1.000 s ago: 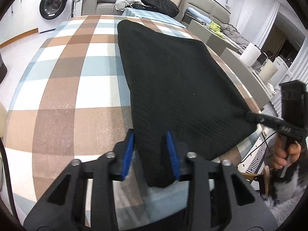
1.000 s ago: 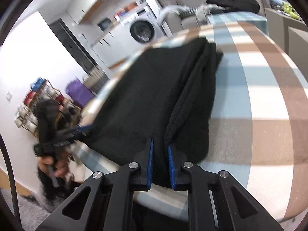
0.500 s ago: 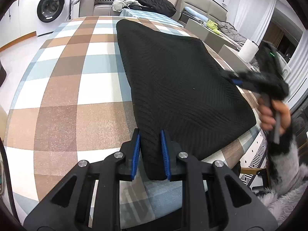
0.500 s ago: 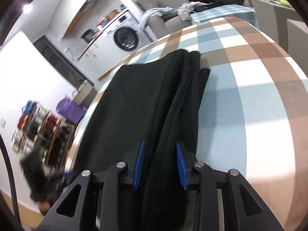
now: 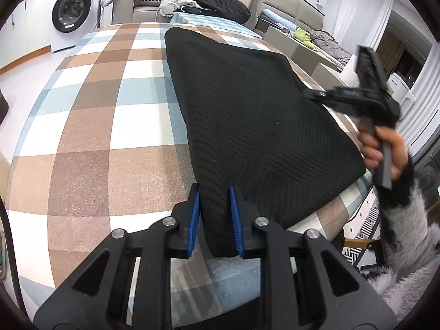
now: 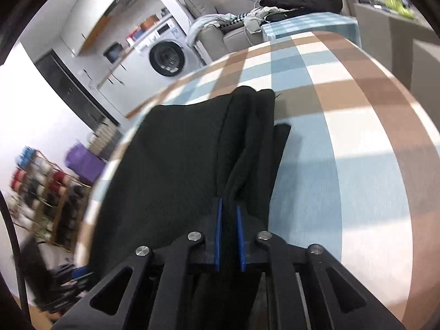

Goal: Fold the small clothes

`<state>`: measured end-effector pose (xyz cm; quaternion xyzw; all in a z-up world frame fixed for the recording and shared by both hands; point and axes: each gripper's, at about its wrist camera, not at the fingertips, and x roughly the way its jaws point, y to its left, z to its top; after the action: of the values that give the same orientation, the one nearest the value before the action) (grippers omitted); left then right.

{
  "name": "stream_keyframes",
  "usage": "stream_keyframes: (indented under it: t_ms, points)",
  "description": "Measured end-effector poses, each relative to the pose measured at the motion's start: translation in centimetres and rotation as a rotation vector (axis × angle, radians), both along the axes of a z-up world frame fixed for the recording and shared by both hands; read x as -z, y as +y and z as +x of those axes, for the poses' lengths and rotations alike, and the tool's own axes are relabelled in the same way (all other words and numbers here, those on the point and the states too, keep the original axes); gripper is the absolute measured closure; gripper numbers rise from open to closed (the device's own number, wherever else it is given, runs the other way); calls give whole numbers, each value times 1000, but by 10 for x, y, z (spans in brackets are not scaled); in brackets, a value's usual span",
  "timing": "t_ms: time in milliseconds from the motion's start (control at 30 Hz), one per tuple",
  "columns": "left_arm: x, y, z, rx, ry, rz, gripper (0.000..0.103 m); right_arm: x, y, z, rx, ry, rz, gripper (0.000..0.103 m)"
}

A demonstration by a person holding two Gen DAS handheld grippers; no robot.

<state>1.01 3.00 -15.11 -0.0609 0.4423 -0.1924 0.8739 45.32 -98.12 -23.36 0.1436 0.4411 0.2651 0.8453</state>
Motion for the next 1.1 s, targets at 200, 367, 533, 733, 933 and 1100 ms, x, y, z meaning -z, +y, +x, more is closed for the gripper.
stream_keyframes:
  t_ms: [200,367,533,733,933,1100]
  points:
    - [1,-2,0,-2,-3,8,84,7,-5,-74,-83,43,83,80]
    - [0,-1,-1,-5,-2,2,84,5,-5,-111,-53,-45,25,97]
    - [0,-1,-1,-1,-2,2,84,18,-12,-110,-46,4,16,97]
    - [1,-1,-1,-8,-1,2,84,7,-30,-124,-15,-5,67,60]
    - [1,-3,-2,-11,-3,8,84,8,-16,-140,-79,-33,-2,47]
    - [1,-3,-2,-12,-4,9,84,15,-10,-140,-40,-56,-82,50]
